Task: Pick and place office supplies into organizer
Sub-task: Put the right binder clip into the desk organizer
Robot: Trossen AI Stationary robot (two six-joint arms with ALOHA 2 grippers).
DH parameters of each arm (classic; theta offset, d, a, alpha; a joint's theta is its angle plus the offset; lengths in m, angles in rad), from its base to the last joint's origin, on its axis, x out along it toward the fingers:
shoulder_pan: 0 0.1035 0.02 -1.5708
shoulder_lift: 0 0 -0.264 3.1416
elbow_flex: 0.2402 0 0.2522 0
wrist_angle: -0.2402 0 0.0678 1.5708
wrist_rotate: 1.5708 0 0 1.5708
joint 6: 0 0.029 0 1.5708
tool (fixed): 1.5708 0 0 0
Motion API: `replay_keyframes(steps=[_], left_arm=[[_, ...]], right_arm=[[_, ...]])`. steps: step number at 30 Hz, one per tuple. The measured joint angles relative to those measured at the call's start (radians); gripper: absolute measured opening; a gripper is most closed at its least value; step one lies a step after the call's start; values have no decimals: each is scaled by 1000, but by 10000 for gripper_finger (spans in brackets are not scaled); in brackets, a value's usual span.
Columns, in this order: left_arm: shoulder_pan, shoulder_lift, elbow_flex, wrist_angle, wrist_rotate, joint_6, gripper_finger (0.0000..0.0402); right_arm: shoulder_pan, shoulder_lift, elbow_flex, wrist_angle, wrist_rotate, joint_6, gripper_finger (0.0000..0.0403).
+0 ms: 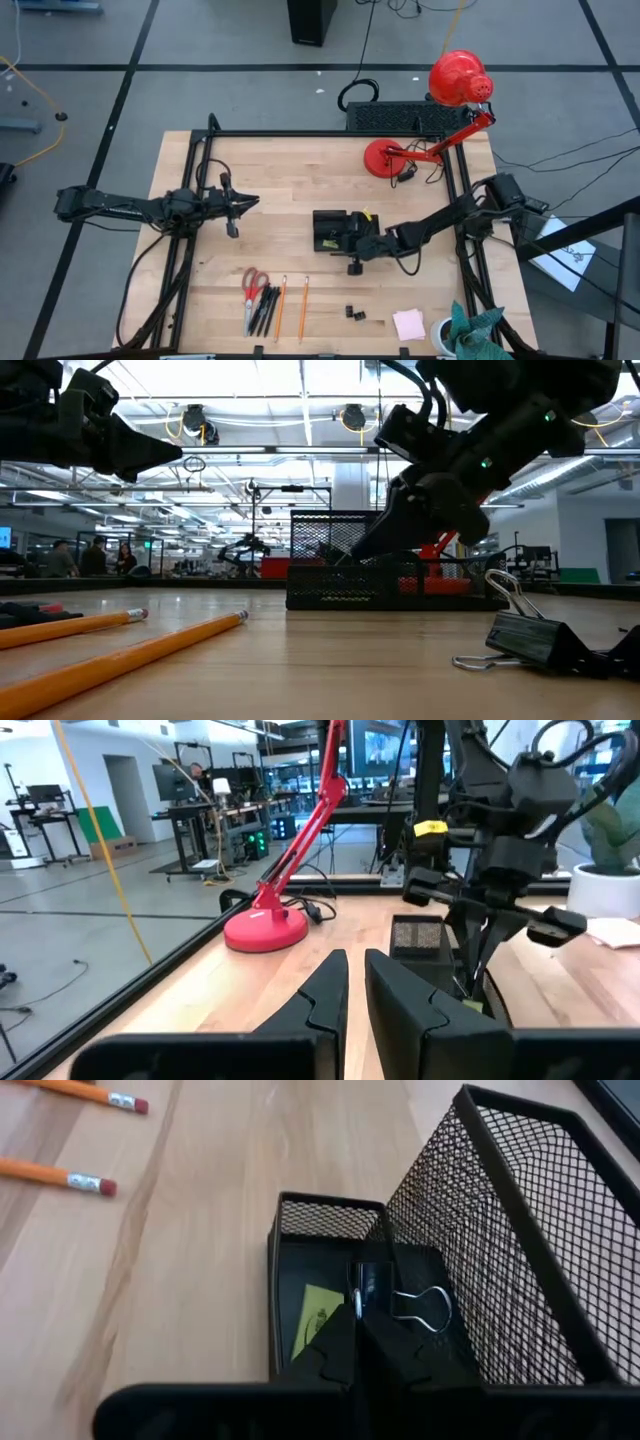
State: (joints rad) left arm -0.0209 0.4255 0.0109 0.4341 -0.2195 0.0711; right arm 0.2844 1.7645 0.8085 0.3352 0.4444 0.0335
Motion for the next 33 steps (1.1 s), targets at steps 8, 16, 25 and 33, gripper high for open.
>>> replay_keyframes(steps=[8, 16, 25, 33], left_arm=[[0, 0, 0, -6, -10, 6, 47], [0, 0, 0, -13, -10, -1, 47], [0, 0, 0, -15, -18, 24, 47], [0, 0, 0, 10, -18, -79, 47]], right_arm=[[-2, 9, 1, 1, -23, 58, 37], [-2, 0, -2, 2, -26, 86, 110], [41, -141, -4, -37, -127, 30, 126], [117, -282, -3, -44, -161, 29, 96]])
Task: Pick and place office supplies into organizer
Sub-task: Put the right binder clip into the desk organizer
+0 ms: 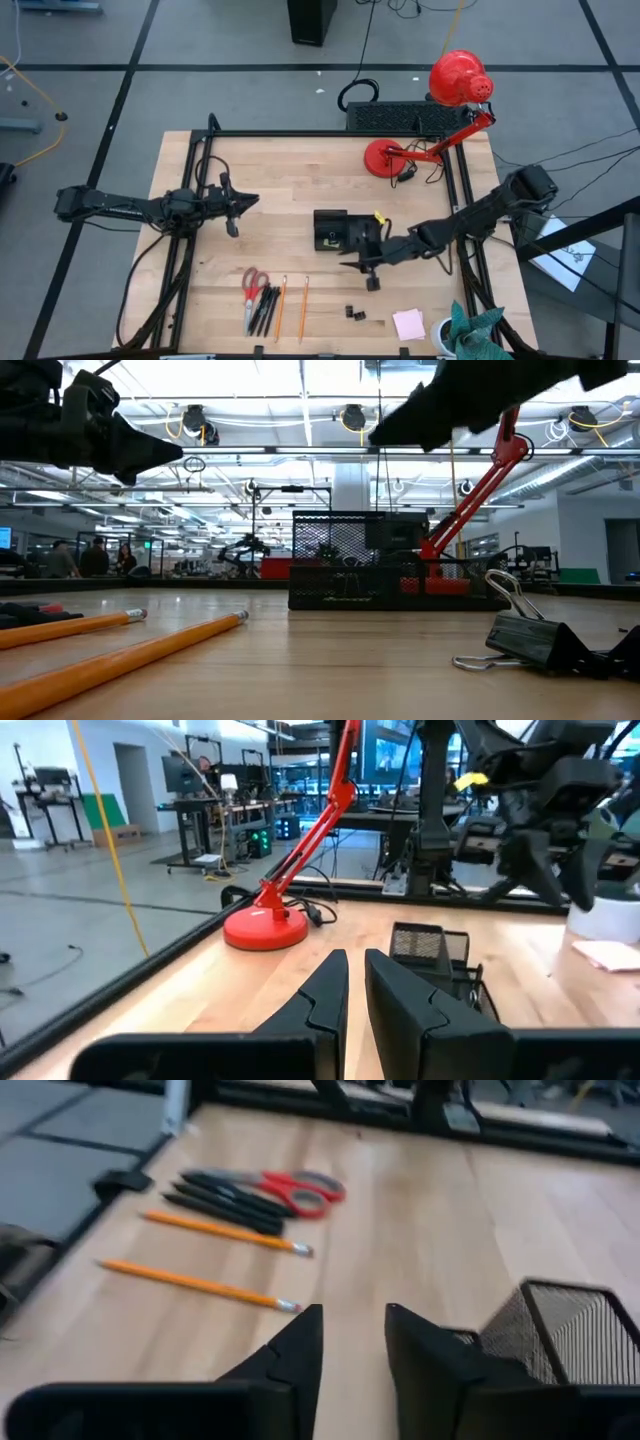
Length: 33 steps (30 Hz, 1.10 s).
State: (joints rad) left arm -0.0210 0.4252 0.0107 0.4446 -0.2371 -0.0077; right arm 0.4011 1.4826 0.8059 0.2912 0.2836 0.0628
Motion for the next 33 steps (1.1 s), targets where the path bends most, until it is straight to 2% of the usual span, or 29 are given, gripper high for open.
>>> replay_keyframes(steps=[7, 10, 16, 21, 28, 33], left_arm=[[0, 0, 0, -6, 3, -70, 47], [0, 0, 0, -8, 12, -74, 47], [0, 0, 0, -44, 27, -12, 47], [0, 0, 0, -101, 27, 0, 47], [0, 0, 0, -108, 27, -1, 47], [0, 0, 0, -104, 27, -4, 47]], right_arm=[[68, -37, 0, -68, -5, -41, 11], [73, -26, 0, -121, -6, -21, 10], [81, -24, 1, -176, -135, -6, 16], [111, -17, 1, -174, -232, 58, 57], [253, 54, 2, -156, -232, 163, 165], [347, 87, 3, -108, -89, 180, 201]])
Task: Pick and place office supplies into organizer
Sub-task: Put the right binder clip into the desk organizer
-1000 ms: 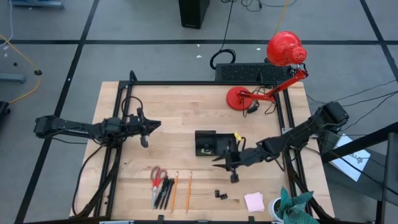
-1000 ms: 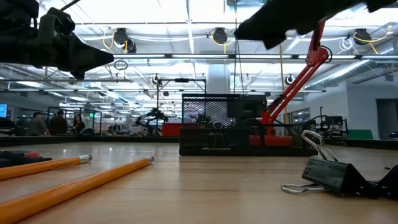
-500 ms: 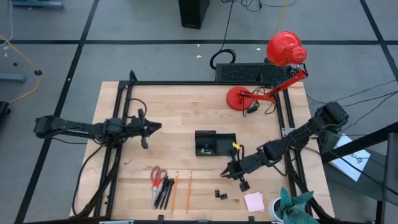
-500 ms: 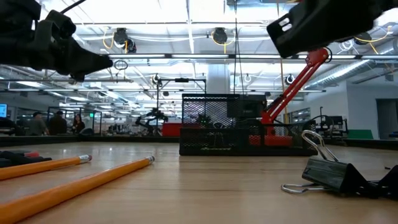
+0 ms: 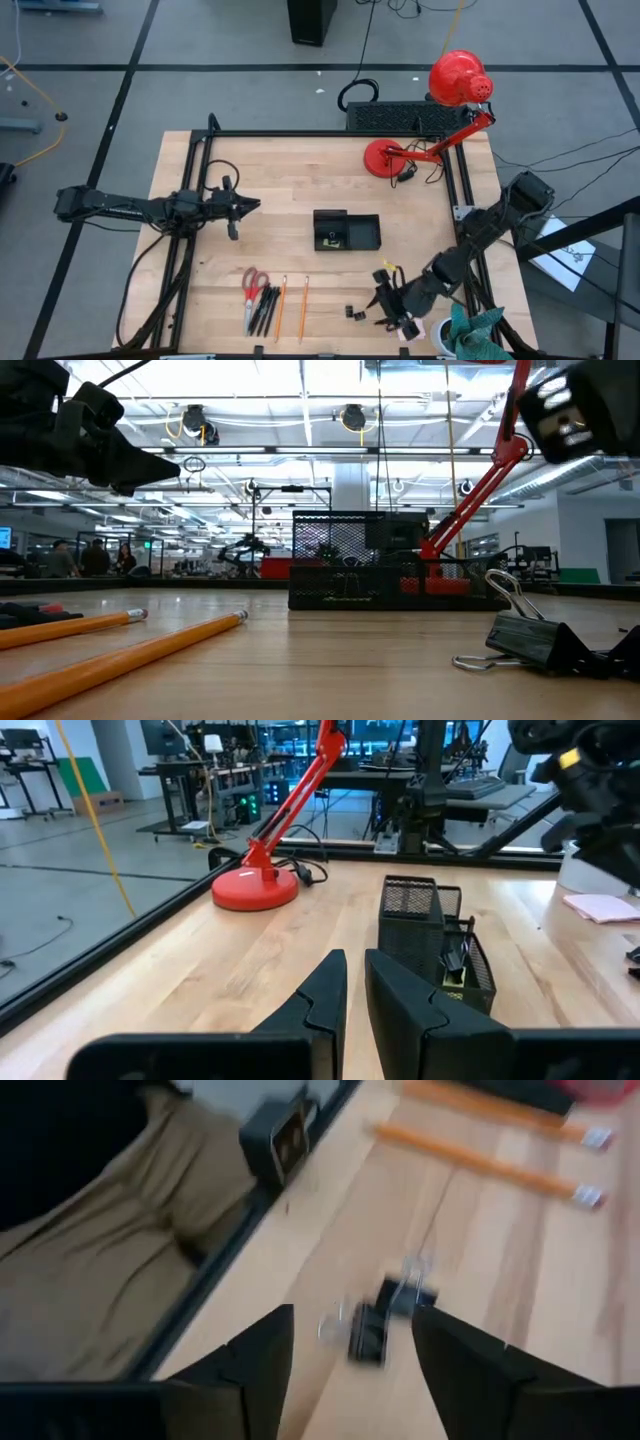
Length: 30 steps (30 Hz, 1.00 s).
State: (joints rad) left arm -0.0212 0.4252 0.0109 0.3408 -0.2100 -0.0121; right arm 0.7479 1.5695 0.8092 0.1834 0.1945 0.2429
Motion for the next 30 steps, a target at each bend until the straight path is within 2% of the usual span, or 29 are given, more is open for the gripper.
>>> replay_keyframes(steps=[2, 5, 16, 30], left_arm=[[0, 0, 0, 4, 0, 5, 47], [0, 0, 0, 23, -1, 17, 47], [0, 0, 0, 31, -4, 45, 47], [0, 0, 0, 30, -9, 83, 47]], right_arm=[[24, 21, 15, 28, 62, -9, 202], [40, 72, 55, 23, 96, -46, 198], [22, 244, 144, 29, 121, -66, 184], [22, 264, 145, -21, 169, -15, 171]])
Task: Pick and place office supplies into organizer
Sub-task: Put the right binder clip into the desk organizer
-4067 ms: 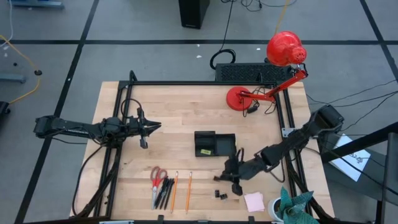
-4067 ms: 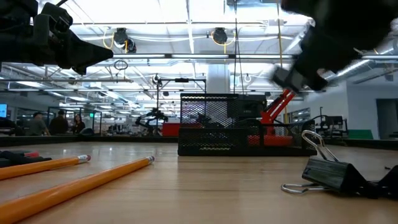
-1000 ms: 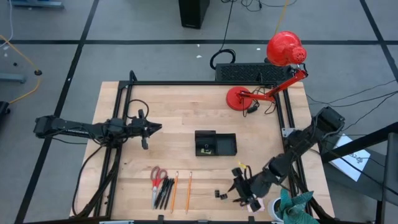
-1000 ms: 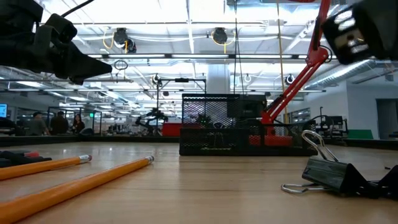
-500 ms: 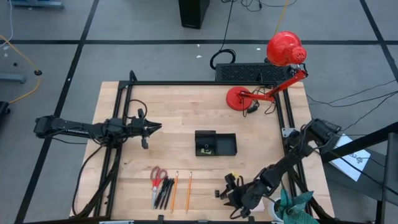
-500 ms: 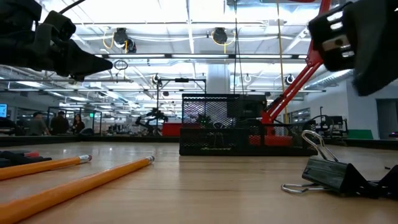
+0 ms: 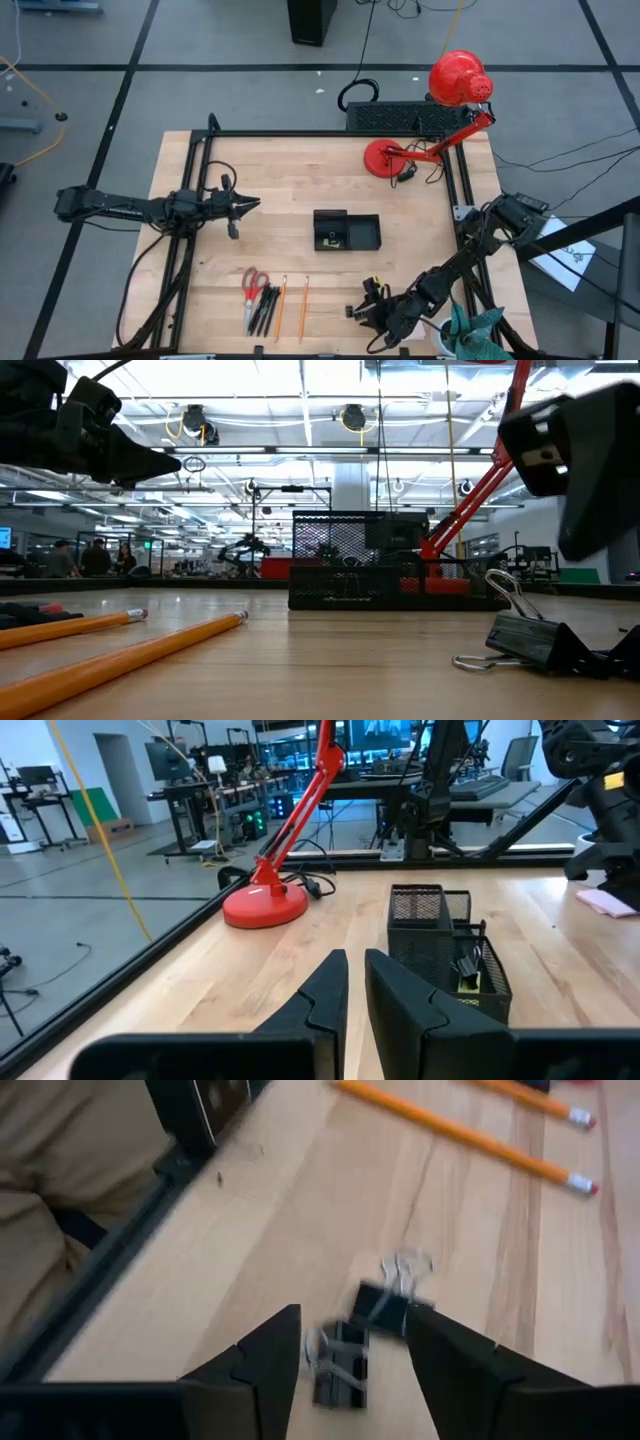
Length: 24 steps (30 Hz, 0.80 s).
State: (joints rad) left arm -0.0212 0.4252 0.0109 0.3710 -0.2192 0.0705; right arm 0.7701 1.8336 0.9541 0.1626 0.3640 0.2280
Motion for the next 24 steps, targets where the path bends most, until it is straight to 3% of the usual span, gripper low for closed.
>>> replay_keyframes(steps=[14, 24], left_arm=[[0, 0, 0, 0, 0, -27, 47], [0, 0, 0, 0, 0, -54, 47]], right_arm=[[10, 2, 0, -10, -54, 6, 100], [1, 2, 0, -12, -52, 24, 7]])
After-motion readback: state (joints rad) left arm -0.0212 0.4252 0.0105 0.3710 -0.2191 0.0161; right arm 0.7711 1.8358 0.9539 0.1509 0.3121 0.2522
